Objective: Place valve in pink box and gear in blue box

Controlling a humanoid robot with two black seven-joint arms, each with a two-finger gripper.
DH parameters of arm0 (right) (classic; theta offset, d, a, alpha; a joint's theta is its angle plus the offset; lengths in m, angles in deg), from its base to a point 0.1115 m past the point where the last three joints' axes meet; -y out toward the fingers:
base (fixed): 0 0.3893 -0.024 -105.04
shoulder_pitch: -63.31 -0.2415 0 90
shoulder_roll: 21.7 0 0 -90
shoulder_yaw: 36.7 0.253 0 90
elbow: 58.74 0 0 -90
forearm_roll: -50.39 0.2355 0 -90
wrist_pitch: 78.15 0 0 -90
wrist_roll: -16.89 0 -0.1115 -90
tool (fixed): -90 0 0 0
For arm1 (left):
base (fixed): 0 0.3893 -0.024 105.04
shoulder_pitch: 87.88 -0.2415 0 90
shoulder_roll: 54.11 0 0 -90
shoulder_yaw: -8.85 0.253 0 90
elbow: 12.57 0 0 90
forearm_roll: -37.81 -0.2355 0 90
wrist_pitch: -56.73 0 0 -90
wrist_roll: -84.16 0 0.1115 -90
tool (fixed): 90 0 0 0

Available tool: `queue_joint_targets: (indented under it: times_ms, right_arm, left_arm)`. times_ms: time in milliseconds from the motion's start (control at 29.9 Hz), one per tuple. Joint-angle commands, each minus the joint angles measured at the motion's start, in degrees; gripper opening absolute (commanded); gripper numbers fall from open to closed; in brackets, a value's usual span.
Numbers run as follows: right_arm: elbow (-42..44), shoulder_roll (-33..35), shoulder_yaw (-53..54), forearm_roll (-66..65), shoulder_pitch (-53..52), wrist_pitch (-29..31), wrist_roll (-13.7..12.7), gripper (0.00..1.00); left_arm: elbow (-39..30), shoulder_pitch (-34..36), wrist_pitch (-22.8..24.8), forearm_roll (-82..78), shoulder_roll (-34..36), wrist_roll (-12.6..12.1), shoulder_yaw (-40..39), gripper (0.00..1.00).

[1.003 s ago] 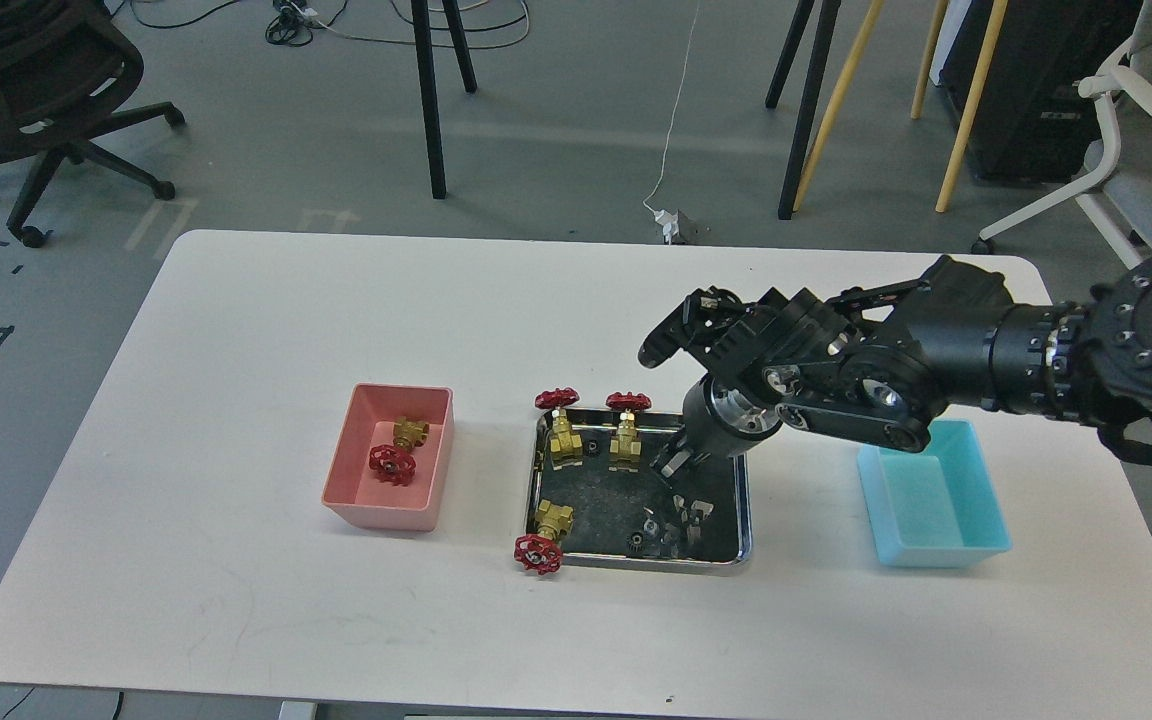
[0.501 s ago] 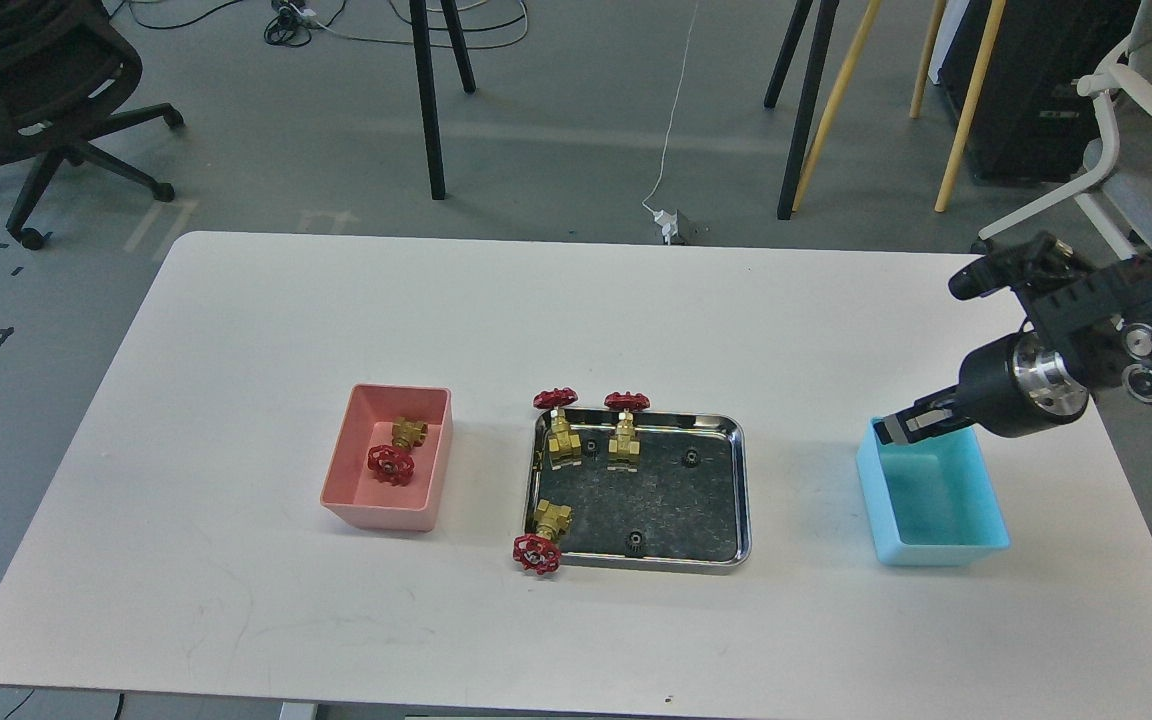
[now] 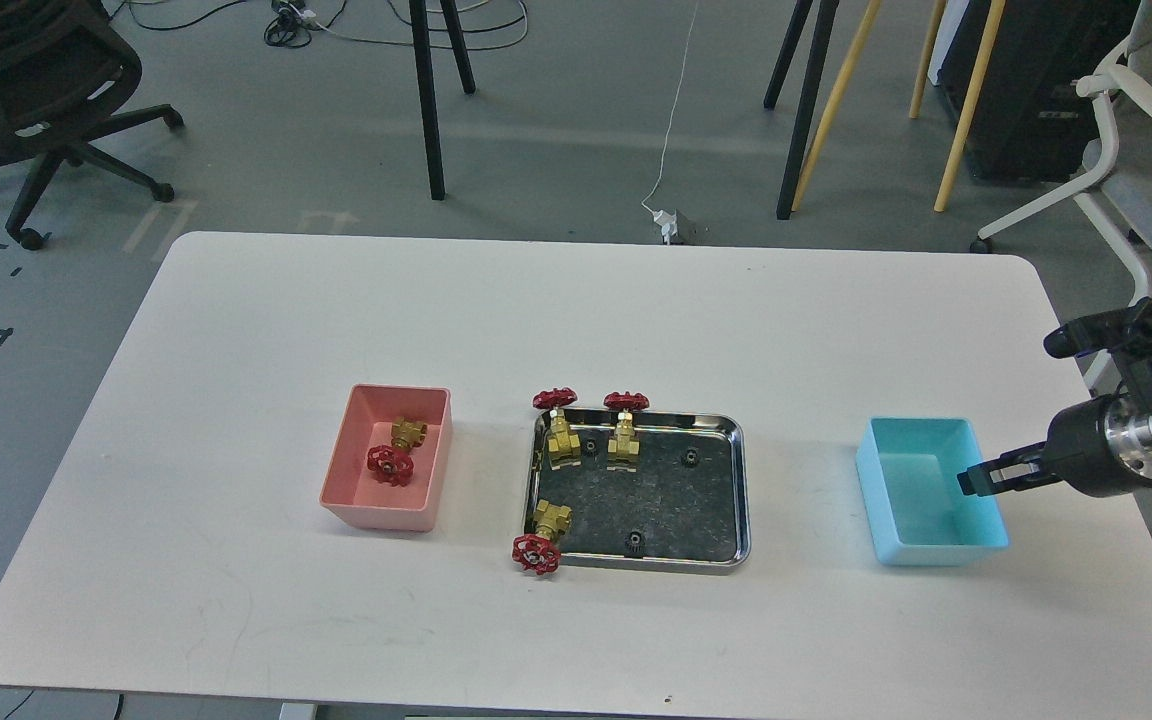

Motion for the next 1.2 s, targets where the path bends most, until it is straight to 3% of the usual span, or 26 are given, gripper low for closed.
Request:
queue_joint_targets:
  times_ms: [0, 267, 368, 535, 735, 1003, 1170]
  right_arm:
    - [0.42, -0.86, 2.51, 0.71, 1.21, -0.35, -0.02, 0.73]
    - [-0.37, -2.09, 6.11, 3.08, 1.13, 0.17, 0.07, 0.77]
    - [-0.9, -1.65, 12.61, 6.58, 0.95, 0.61, 0.16, 0.81]
    - [2.6, -2.7, 24.03, 23.27, 1.12, -0.44, -0.1, 0.86]
    - [18.15, -12.54, 37.39, 39.62, 1.04, -6.93, -2.65, 0.86]
    - [36.34, -25.89, 44.62, 48.34, -2.3, -18.89, -8.8, 0.85]
    - [56.53, -40.03, 44.01, 48.61, -5.81, -20.83, -11.62, 0.84]
  left_arm:
    - [-0.04, -0.07, 0.02, 0.0, -0.09, 0.0, 0.08, 0.92]
    - [-0.04, -0.07, 0.02, -0.08, 0.0, -0.35, 0.34, 0.92]
    - [-0.21, -0.07, 0.28, -0.08, -0.09, -2.19, 0.34, 0.92]
    - [-1.09, -0.16, 1.33, -0.08, -2.54, -6.41, 0.34, 0.92]
    - [-0.83, -0.51, 5.82, -0.35, -9.31, -16.6, 0.43, 0.93]
    - [1.36, 0.02, 8.02, 0.7, -17.83, -18.98, 0.08, 0.92]
    - [5.31, -0.33, 10.56, 2.9, -22.05, -20.65, 0.52, 0.92]
